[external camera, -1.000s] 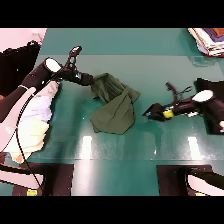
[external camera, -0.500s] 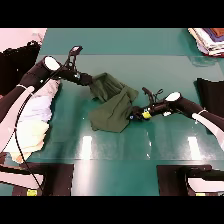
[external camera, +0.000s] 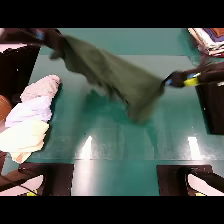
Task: Fold the shirts.
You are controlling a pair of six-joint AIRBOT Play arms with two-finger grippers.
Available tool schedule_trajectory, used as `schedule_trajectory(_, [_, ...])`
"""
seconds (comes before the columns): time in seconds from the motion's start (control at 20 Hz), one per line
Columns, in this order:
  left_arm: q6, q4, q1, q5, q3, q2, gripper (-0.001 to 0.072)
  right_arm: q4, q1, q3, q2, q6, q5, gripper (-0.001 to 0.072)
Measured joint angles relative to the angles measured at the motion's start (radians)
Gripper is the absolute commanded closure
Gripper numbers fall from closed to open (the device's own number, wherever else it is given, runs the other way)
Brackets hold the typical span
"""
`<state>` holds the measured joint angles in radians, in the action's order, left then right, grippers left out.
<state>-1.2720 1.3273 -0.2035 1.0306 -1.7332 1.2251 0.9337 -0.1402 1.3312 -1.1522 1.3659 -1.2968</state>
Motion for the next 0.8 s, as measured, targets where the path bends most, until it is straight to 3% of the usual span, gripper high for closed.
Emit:
schedule_trajectory(0.45, [-0.004,-0.034,0.0,0.078,-0.103,-0.332,0.0681,0.049,0.176,0.43,0.168,0.018,-0.092,0.0697])
schedule_trajectory(0.8, [-0.006,-0.088,0.0,0.212,-0.123,-0.395,0.0682,0.054,0.309,0.707,0.105,0.029,-0.19,0.0697])
